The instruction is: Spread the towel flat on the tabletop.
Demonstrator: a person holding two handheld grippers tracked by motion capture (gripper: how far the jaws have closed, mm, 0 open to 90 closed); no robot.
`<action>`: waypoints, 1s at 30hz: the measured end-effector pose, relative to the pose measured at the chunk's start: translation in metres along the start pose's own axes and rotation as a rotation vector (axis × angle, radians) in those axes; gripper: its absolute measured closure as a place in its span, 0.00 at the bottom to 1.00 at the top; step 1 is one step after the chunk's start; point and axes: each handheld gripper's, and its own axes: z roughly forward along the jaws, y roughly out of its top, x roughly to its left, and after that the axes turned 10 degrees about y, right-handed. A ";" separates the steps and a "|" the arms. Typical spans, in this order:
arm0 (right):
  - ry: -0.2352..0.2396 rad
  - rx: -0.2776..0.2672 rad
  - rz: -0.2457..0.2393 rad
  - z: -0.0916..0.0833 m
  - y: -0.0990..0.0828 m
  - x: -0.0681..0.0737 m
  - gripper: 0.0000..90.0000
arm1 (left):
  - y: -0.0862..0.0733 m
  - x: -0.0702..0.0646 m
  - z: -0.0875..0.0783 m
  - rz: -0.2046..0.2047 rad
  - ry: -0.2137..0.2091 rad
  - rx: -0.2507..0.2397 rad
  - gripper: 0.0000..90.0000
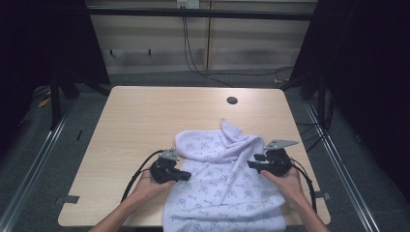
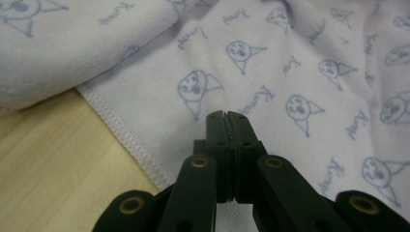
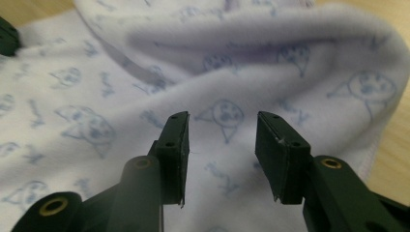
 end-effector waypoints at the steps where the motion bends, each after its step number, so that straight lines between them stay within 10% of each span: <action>1: -0.001 0.019 -0.003 0.003 -0.001 0.000 0.63 | -0.002 -0.002 -0.002 0.008 0.005 0.003 0.99; 11: -0.001 0.105 -0.037 -0.005 -0.031 0.018 0.96 | -0.014 -0.009 -0.014 0.014 0.050 -0.013 0.92; 23: 0.193 0.178 -0.080 -0.054 -0.083 0.069 0.94 | -0.039 -0.048 -0.036 0.038 -0.128 0.071 0.97; 25: 0.193 0.131 -0.067 -0.057 -0.079 0.071 0.87 | -0.040 -0.048 -0.044 0.040 -0.120 0.025 0.89; 30: 0.148 -0.020 -0.058 -0.058 -0.041 0.053 0.81 | -0.030 -0.012 -0.059 -0.108 -0.025 -0.119 0.80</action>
